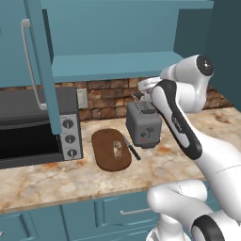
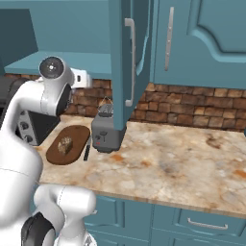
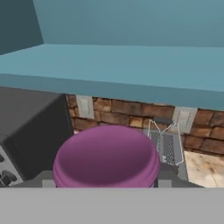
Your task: Pick the bread, place it on the cutting board, pick the jam, place it on the counter, and close the cabinet.
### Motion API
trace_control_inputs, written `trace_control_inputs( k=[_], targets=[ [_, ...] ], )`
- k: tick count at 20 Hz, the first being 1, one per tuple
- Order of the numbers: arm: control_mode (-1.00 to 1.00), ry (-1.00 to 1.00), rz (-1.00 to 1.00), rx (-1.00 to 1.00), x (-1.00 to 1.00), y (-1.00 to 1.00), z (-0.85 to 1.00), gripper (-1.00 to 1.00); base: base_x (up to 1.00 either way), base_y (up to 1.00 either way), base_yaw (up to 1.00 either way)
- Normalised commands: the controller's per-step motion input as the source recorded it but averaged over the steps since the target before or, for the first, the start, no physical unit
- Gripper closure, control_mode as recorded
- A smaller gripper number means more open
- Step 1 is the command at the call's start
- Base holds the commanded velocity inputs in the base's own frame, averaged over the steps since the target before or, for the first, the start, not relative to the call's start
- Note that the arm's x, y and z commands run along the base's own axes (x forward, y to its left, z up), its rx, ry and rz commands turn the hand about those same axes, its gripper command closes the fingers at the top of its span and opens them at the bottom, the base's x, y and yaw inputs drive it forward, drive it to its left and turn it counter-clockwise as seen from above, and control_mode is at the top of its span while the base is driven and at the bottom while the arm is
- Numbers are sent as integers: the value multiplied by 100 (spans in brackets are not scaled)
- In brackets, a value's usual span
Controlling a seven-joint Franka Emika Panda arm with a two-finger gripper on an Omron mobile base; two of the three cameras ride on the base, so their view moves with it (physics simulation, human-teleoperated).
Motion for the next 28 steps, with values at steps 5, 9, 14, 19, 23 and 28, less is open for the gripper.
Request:
trace_control_inputs(
  k=[5, 9, 14, 19, 23, 28],
  targets=[
    [-100, 0, 0, 0, 0, -15, -23, 100, 0, 0, 0],
    [-100, 0, 0, 0, 0, -16, -23, 100, 0, 0, 0],
    [-100, 0, 0, 0, 0, -22, -23, 100, 0, 0, 0],
    [-100, 0, 0, 0, -4, -20, -33, 100, 0, 0, 0],
    [-100, 0, 0, 0, -5, -11, -35, 100, 0, 0, 0],
    [-100, 0, 0, 0, -4, -3, -32, 100, 0, 0, 0]
  ],
)
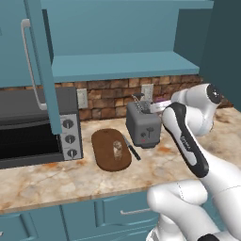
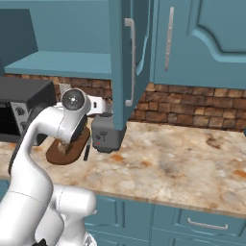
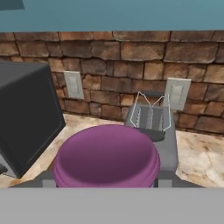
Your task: Pick the bread, place it on the cutting board, pick the jam, place it on the counter, and close the cabinet.
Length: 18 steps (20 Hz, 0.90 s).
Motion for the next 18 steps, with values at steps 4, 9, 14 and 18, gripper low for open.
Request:
trace_control_inputs(
  k=[4, 9, 14, 18],
  targets=[
    [-100, 0, 0, 0, -3, -9, -33, 100, 0, 0, 0],
    [-100, 0, 0, 0, -8, -15, -32, 100, 0, 0, 0],
    [-100, 0, 0, 0, -9, -16, -30, 100, 0, 0, 0],
    [-100, 0, 0, 0, -9, -15, -28, 100, 0, 0, 0]
  ],
)
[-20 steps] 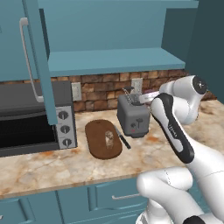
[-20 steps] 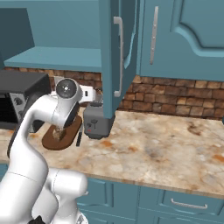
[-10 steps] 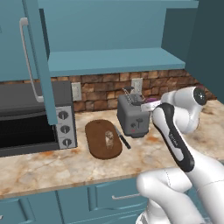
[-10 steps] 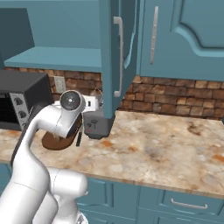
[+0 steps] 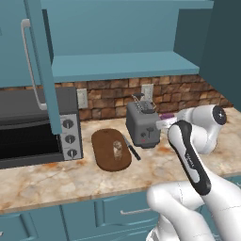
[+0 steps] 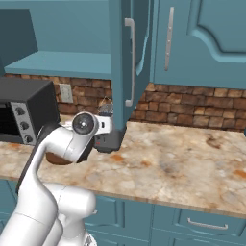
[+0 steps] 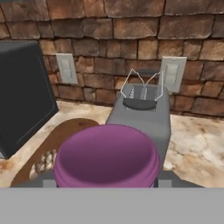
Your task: Pick the bread, place it on the cutting board, pick the jam, place it on the counter, and close the cabinet.
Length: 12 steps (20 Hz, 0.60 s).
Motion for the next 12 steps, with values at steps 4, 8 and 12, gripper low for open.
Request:
trace_control_inputs(
  k=[4, 8, 12],
  targets=[
    [-100, 0, 0, 0, -12, -16, -28, 100, 0, 0, 0],
    [-100, 0, 0, 0, -10, -20, -24, 100, 0, 0, 0],
    [-100, 0, 0, 0, -10, -21, -22, 100, 0, 0, 0]
  ],
)
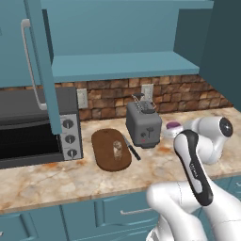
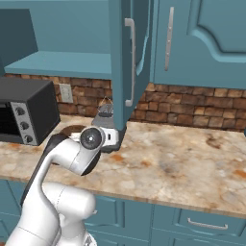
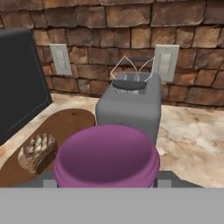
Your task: Pick the bread, place it on the cutting board, pick the jam, place it on the counter, and close the cabinet.
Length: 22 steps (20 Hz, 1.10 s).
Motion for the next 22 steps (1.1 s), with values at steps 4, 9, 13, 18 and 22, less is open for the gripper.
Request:
trace_control_inputs(
  k=[4, 9, 13, 18, 22],
  targets=[
    [-100, 0, 0, 0, -8, -21, -21, 100, 0, 0, 0],
    [-100, 0, 0, 0, -11, -19, -22, 100, 0, 0, 0],
    [-100, 0, 0, 0, -8, -16, -21, 100, 0, 0, 0],
    [-100, 1, 0, 0, -3, -10, -19, 100, 0, 0, 0],
    [-100, 3, 0, 0, 0, 0, -16, 100, 0, 0, 0]
  ],
)
